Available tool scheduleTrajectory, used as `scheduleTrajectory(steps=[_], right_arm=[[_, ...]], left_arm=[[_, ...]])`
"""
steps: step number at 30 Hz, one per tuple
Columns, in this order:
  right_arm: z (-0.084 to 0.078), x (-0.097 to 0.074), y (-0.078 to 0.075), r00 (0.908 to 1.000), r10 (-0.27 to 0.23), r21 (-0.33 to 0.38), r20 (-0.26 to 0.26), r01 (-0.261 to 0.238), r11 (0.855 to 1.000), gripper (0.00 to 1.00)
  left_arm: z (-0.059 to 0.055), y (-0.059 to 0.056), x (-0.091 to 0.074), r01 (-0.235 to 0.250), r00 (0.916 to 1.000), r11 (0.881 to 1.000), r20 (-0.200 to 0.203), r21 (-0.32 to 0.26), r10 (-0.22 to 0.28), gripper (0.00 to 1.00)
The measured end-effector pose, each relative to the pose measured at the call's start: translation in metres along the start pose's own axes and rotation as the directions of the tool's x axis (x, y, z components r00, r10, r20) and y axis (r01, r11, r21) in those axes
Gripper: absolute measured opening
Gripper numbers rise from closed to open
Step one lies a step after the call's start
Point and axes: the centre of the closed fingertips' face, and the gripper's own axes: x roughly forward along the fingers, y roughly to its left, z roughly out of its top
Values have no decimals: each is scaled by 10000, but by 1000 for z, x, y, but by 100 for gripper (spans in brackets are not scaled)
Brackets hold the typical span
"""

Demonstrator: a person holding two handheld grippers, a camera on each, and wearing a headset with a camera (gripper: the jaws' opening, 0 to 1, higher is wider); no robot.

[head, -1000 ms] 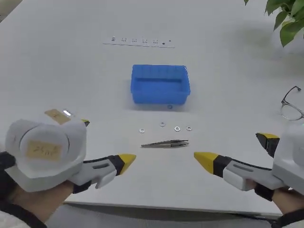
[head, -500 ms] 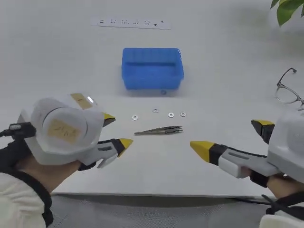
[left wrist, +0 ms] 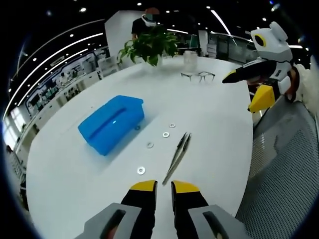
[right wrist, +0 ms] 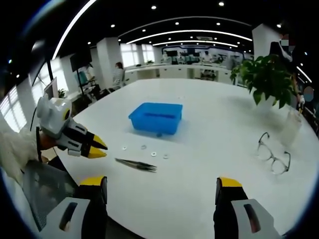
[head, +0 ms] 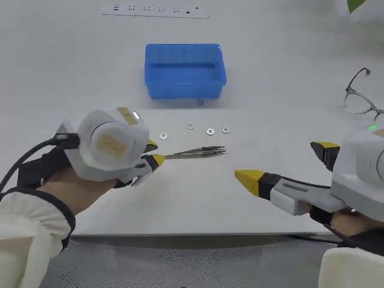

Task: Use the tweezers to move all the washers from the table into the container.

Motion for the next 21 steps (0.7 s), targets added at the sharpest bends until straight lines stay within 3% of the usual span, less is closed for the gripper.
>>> scheduleTrajectory(steps=[5, 8, 11, 21], right_arm=[[-3, 3, 2, 9998, 117, -18, -150, -117, 9999, 89], [-4, 4, 4, 9995, 212, -72, -240, -214, 9997, 89], [-5, 6, 5, 9990, 293, -97, -340, -297, 9995, 89], [-4, 11, 8, 9980, 457, -148, -447, -464, 9988, 88]], left_arm=[[-1, 2, 15, -5, 10000, 10000, 50, -48, 5, 6], [-5, -1, 22, 221, 9994, 9996, -285, 159, -217, 5], [-7, -1, 31, 288, 9991, 9991, -315, 321, -278, 5], [-11, -7, 37, 679, 9955, 9946, -720, 783, -623, 3]])
